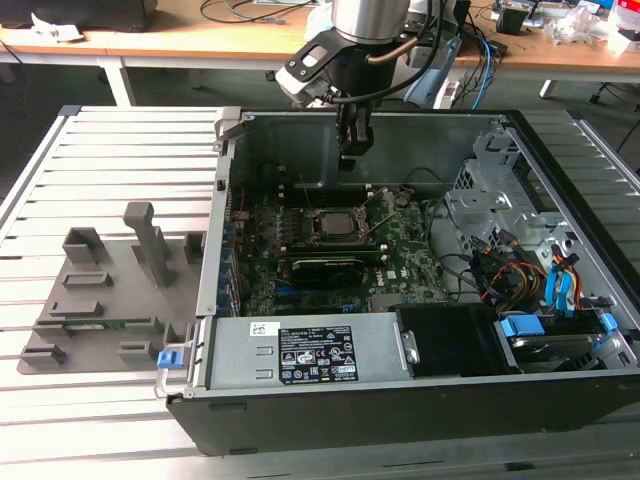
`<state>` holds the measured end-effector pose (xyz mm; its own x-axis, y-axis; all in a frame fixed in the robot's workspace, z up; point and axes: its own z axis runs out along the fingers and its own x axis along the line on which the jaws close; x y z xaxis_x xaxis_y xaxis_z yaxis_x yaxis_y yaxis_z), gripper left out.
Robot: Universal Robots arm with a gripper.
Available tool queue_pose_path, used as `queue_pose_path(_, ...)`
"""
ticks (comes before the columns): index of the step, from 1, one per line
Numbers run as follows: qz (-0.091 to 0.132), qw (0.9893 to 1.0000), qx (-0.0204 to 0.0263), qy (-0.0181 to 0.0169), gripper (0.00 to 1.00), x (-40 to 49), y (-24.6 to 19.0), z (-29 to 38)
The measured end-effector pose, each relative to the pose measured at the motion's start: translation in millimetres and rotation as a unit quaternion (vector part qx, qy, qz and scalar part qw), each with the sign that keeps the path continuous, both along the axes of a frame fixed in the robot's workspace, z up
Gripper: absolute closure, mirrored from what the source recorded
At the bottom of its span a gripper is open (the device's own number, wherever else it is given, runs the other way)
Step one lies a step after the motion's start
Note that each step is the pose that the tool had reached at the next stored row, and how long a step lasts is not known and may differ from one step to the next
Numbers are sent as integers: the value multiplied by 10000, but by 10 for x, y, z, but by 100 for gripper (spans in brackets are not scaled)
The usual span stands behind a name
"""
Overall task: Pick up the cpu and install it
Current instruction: 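Close the cpu cover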
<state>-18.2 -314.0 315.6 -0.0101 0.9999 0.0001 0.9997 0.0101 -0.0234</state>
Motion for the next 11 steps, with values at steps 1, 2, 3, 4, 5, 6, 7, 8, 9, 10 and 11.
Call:
queue_pose_path(1, -1, 10000, 10, 0, 89, 0, 1, -1)
queue_pose_path(2, -1, 10000, 10, 0, 89, 0, 1, -1)
queue_pose_path(3, 0, 10000, 10, 0, 89, 1, 0, -1)
queue_pose_path(4, 0, 10000, 10, 0, 89, 13, 0, -2)
queue_pose_path(5, -1, 10000, 11, -1, 89, 36, 0, -3)
queue_pose_path(6, 0, 10000, 10, 0, 89, 90, 0, -4)
queue_pose_path(7, 0, 10000, 11, 0, 89, 114, 0, -4)
queue_pose_path(8, -1, 10000, 10, 0, 89, 136, 0, -4)
queue_pose_path(9, -1, 10000, 10, 0, 89, 178, 0, -4)
queue_pose_path(10, -1, 10000, 11, 1, 89, 263, 1, -6)
queue_pose_path(11, -1, 10000, 11, 2, 89, 341, 1, -6)
